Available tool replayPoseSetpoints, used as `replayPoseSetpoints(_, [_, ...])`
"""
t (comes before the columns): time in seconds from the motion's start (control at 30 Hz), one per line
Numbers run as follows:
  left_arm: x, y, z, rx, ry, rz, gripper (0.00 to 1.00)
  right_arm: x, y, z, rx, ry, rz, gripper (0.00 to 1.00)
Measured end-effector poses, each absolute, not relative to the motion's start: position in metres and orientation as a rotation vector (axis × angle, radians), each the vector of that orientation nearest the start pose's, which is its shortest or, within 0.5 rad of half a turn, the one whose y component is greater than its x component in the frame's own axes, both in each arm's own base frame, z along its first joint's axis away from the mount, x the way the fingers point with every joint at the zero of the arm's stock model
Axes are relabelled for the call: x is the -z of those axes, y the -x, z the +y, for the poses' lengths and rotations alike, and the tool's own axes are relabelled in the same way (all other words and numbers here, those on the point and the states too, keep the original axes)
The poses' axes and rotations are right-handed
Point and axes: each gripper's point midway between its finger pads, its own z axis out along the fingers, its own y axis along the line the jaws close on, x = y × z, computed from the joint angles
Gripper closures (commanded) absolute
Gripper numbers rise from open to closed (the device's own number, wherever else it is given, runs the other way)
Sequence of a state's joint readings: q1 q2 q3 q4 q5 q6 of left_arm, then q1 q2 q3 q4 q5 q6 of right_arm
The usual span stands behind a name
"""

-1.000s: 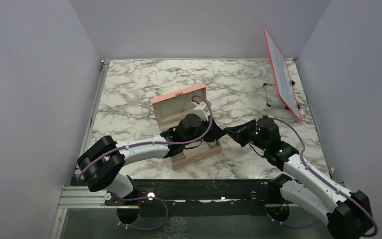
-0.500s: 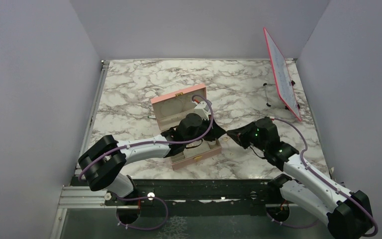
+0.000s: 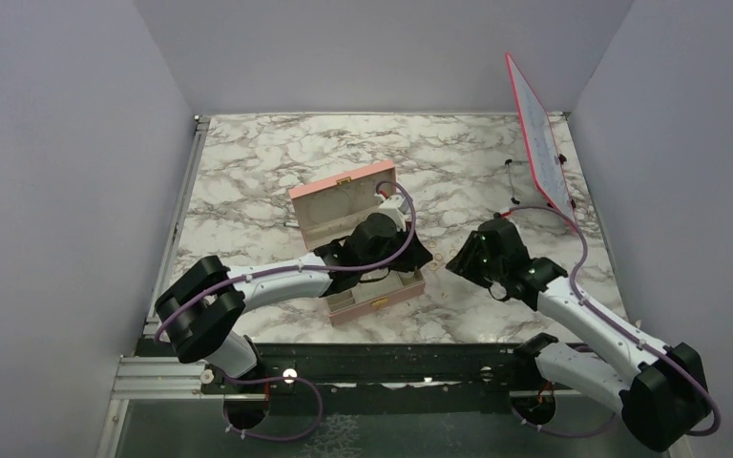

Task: Organize the mixed jewelry

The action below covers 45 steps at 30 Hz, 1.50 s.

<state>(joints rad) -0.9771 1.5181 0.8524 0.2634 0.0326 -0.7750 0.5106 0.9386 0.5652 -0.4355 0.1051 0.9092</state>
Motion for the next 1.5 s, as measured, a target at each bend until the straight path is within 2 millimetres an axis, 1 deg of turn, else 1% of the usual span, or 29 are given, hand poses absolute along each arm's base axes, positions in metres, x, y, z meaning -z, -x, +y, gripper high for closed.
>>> replayPoseSetpoints(0.13, [-0.149, -0.225, -0.396, 1.114, -0.248, 2.165, 0.76, -0.067, -0.216, 0.149, -0.499, -0.368, 2.53, 0.53])
replayPoseSetpoints(0.2, [-0.149, -0.226, -0.396, 1.112, -0.25, 2.165, 0.76, -0.056, -0.21, 0.151, -0.487, -0.32, 2.592, 0.55])
replayPoseSetpoints(0.27, [-0.149, -0.225, -0.396, 1.11, -0.252, 2.166, 0.75, -0.049, -0.206, 0.153, -0.488, -0.286, 2.628, 0.56])
replayPoseSetpoints(0.47, [-0.145, -0.225, -0.395, 1.099, -0.256, 2.18, 0.75, -0.046, -0.201, 0.158, -0.517, -0.221, 2.661, 0.66])
replayPoseSetpoints(0.6, [-0.141, -0.225, -0.395, 1.091, -0.257, 2.191, 0.75, -0.036, -0.197, 0.158, -0.508, -0.206, 2.709, 0.67])
replayPoseSetpoints(0.73, [-0.139, -0.224, -0.394, 1.085, -0.258, 2.2, 0.75, -0.032, -0.195, 0.158, -0.501, -0.196, 2.727, 0.68])
replayPoseSetpoints(1.2, [-0.137, -0.224, -0.394, 1.08, -0.261, 2.204, 0.75, -0.025, -0.193, 0.159, -0.495, -0.18, 2.755, 0.81])
replayPoseSetpoints(1.5, [-0.137, -0.224, -0.394, 1.079, -0.262, 2.204, 0.75, -0.023, -0.194, 0.159, -0.493, -0.171, 2.756, 0.97])
